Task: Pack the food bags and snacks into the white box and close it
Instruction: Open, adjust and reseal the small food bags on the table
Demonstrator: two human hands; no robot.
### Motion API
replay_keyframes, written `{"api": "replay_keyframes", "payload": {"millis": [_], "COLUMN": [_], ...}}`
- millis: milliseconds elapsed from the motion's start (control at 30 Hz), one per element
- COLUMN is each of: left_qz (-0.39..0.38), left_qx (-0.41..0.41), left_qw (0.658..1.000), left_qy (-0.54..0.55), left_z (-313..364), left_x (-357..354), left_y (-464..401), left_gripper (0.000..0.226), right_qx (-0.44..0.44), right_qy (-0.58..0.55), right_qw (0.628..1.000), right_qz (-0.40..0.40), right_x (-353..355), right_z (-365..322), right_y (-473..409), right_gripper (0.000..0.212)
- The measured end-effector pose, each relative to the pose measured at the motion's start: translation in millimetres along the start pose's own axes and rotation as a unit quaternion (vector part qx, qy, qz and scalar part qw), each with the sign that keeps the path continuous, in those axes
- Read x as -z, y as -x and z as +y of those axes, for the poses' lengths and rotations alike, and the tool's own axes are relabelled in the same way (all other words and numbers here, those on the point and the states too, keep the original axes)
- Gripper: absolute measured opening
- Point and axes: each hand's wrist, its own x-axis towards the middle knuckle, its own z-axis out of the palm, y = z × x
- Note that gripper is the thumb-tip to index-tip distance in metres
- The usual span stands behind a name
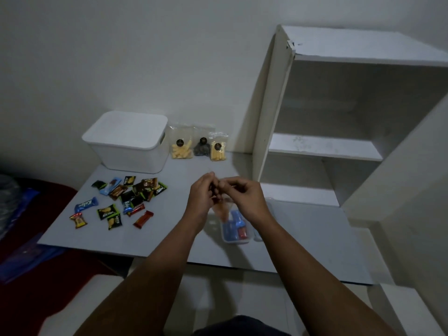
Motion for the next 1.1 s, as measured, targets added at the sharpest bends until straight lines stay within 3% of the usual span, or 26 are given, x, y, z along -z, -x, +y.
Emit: {"api": "replay_keyframes", "payload": {"millis": [200,500,767,933,1100], "left_qz": [-0.013,-0.014,-0.053,-0.095,-0.084], "left_qx": [0.005,-0.075,-0.075,-0.121,-0.134], "left_qw": [1.0,0.983,0.979,0.95,0.946], "left_qy": [-0.009,-0.168,-0.18,-0.273,-0.282], "left_z": [-2.6,6.1,13.4,16.2,21.9], "left_x": [9.0,0.6,9.5,21.6,37.3], "left_y": [0.1,-2.3,-4.3,-6.5,-8.3], "left_gripper": [0.043,0.028,0.033,0.033,0.035], "right_qx": [-0.031,-0.051,-0.087,-0.089,-0.093], "right_qy": [-0.005,0.072,0.015,0.01,0.002], "right_qw": [0.998,0.995,0.995,0.995,0.993], "right_qz": [-0.047,-0.044,-0.042,-0.045,-0.067], "right_x": [6.8,13.0,9.2,2.3,-11.2], "right_z": [-4.3,-18.6,-24.4,-29.0,-35.9], "right_y": [0.6,-10.7,-11.3,-15.8,-21.2], "right_gripper": [0.011,0.01,0.017,0.02,0.018]}}
